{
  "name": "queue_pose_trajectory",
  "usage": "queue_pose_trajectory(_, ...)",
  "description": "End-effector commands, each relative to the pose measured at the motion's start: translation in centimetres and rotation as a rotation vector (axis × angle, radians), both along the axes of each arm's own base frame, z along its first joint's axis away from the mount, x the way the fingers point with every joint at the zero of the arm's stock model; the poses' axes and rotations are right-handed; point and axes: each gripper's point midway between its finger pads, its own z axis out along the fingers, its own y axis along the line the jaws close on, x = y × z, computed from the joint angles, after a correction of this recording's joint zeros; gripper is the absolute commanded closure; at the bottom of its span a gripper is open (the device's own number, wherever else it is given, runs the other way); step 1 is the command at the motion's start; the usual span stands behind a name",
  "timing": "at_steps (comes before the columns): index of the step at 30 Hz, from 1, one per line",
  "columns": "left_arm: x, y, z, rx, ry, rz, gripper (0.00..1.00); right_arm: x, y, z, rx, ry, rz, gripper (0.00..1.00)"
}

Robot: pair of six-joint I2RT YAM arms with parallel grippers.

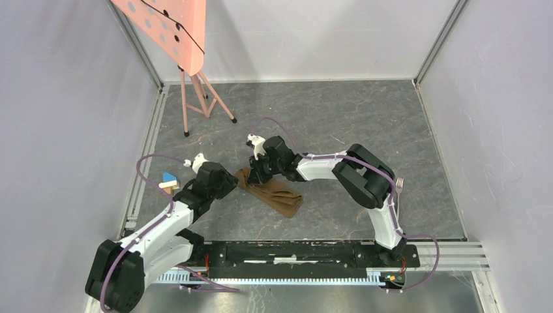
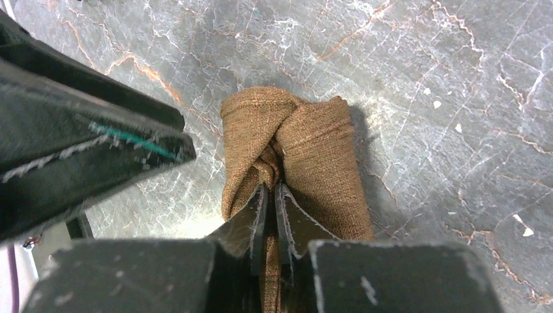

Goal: Fold the napkin into a case and place the utensils inside
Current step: Grasp the top corner of the smaller rectangle folded napkin from the folded napkin.

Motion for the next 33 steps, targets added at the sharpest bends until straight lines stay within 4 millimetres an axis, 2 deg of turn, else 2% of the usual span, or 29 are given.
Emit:
queue_pose_trajectory(1, 0.4, 0.8, -0.5, -0.062, 0.004, 0.083, 0.55, -0.2, 0.2, 2.4, 0.042, -0.059, 0.053, 0.89)
queue_pose_trajectory(6, 1.4, -0.9, -1.4, -0.058, 0.039, -0.020, 0.71, -0.6, 0.6, 2.5, 0.037, -0.063, 0.076, 0.91)
queue_pose_trajectory(9, 2.0, -1.9, -1.5, -0.094, 0.007, -0.050, 0.73, -1.1, 0.9, 2.8, 0.039, -0.064, 0.090, 0.92)
queue_pose_trajectory(15, 2.1, -2.2, -1.2, -0.111, -0.029, -0.074, 0.77, -4.1, 2.6, 3.1, 0.050, -0.051, 0.179, 0.93)
queue_pose_trajectory(20, 1.5, -2.3, -1.7, -0.128, -0.038, -0.079, 0.79, -2.6, 2.5, 1.9, 0.065, -0.032, 0.115, 0.91)
queue_pose_trajectory(24, 0.7, -1.5, -2.2, -0.105, 0.001, -0.056, 0.75, -2.0, 1.6, 1.8, 0.080, 0.007, 0.071, 0.84)
queue_pose_trajectory(26, 0.1, -1.3, -2.3, -0.097, 0.013, -0.058, 0.70, -2.0, 0.7, 2.5, 0.070, -0.001, 0.056, 0.72)
queue_pose_trajectory(28, -0.3, -1.0, -2.1, -0.098, 0.014, -0.047, 0.68, -2.2, 0.0, 3.5, 0.076, 0.001, 0.053, 0.67)
queue_pose_trajectory(33, -1.5, -0.7, -2.5, -0.103, 0.038, -0.039, 0.67, -2.5, -1.3, 4.7, 0.118, 0.036, 0.035, 0.62)
